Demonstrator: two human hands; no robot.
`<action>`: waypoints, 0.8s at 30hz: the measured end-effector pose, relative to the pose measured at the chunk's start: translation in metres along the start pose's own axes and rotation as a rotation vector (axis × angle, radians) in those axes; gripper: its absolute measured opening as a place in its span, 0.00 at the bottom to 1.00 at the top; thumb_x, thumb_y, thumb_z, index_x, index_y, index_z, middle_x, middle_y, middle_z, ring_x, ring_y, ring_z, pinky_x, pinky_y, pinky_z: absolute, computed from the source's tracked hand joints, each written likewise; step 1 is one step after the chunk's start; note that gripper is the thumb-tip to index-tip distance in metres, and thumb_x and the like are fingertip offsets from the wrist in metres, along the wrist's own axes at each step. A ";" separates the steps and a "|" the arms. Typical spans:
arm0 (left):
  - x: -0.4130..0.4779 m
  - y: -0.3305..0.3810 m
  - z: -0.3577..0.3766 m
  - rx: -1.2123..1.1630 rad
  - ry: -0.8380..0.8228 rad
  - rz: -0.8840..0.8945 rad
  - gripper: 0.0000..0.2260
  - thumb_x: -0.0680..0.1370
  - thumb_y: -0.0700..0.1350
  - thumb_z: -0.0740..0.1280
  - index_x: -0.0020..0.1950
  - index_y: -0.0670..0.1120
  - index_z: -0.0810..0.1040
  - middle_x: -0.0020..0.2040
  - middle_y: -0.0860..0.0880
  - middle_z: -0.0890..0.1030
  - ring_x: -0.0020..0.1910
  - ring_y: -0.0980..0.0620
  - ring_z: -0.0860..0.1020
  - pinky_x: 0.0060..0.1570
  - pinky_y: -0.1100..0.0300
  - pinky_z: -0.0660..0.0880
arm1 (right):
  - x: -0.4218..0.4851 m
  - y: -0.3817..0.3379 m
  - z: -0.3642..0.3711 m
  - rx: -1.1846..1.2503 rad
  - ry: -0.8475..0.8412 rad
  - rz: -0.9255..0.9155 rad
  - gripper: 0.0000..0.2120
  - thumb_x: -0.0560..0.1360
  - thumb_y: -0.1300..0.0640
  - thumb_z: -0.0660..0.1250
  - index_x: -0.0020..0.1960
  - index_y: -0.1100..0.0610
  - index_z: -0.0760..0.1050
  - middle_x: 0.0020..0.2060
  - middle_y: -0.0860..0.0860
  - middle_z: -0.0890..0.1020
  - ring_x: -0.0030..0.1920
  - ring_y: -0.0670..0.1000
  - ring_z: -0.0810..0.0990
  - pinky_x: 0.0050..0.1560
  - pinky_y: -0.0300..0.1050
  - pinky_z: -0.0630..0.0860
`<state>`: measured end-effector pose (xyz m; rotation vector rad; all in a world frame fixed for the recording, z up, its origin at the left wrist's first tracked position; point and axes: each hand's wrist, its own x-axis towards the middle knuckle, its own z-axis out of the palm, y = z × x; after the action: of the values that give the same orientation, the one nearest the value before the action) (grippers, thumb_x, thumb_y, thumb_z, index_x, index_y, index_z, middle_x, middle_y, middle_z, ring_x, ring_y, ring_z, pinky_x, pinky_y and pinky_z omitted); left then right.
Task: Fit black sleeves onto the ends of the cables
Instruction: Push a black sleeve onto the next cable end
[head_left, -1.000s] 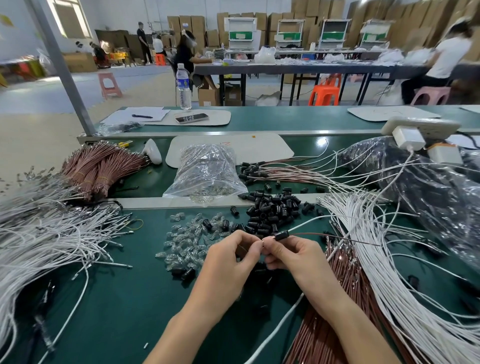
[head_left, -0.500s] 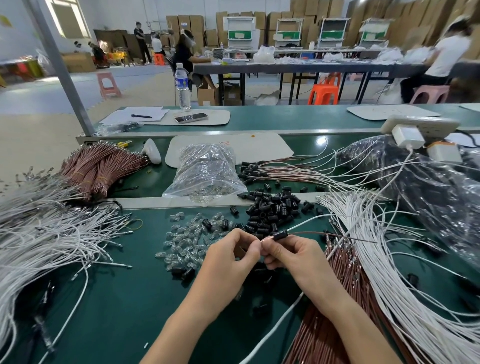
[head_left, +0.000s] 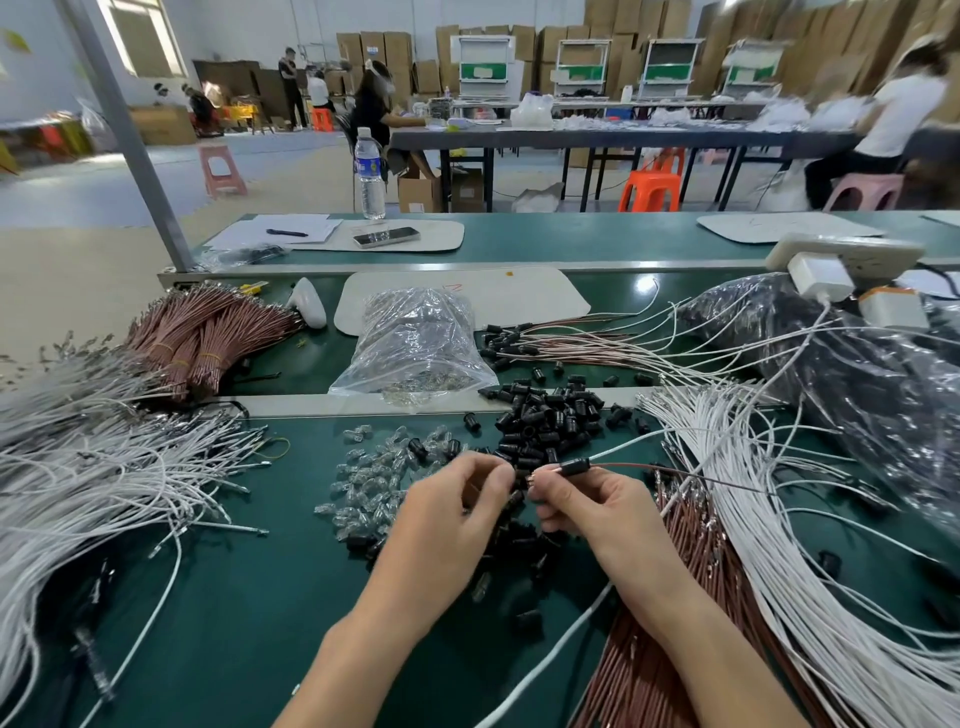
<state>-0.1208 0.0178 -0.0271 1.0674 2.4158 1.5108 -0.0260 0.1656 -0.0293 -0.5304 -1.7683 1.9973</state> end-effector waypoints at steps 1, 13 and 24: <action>0.002 -0.004 -0.006 0.116 0.065 0.022 0.08 0.82 0.56 0.63 0.54 0.56 0.80 0.44 0.59 0.83 0.44 0.60 0.80 0.47 0.60 0.76 | 0.000 0.000 -0.001 0.023 0.018 0.004 0.08 0.71 0.51 0.74 0.44 0.55 0.87 0.40 0.55 0.87 0.38 0.48 0.84 0.41 0.36 0.80; 0.015 -0.037 -0.015 0.877 0.049 -0.131 0.19 0.86 0.54 0.51 0.75 0.60 0.68 0.63 0.53 0.75 0.62 0.48 0.72 0.62 0.52 0.65 | 0.005 0.000 -0.004 0.134 0.070 0.074 0.10 0.71 0.49 0.74 0.45 0.56 0.88 0.42 0.54 0.87 0.40 0.46 0.84 0.41 0.35 0.81; 0.025 -0.045 -0.013 0.807 0.025 0.004 0.12 0.86 0.50 0.55 0.67 0.57 0.73 0.61 0.55 0.76 0.64 0.50 0.72 0.64 0.54 0.64 | 0.006 0.000 -0.005 0.243 0.048 0.107 0.11 0.69 0.50 0.75 0.44 0.57 0.88 0.41 0.54 0.87 0.39 0.46 0.84 0.40 0.35 0.80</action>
<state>-0.1684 0.0114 -0.0510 1.1348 3.1092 0.5023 -0.0281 0.1731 -0.0296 -0.5974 -1.4695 2.2140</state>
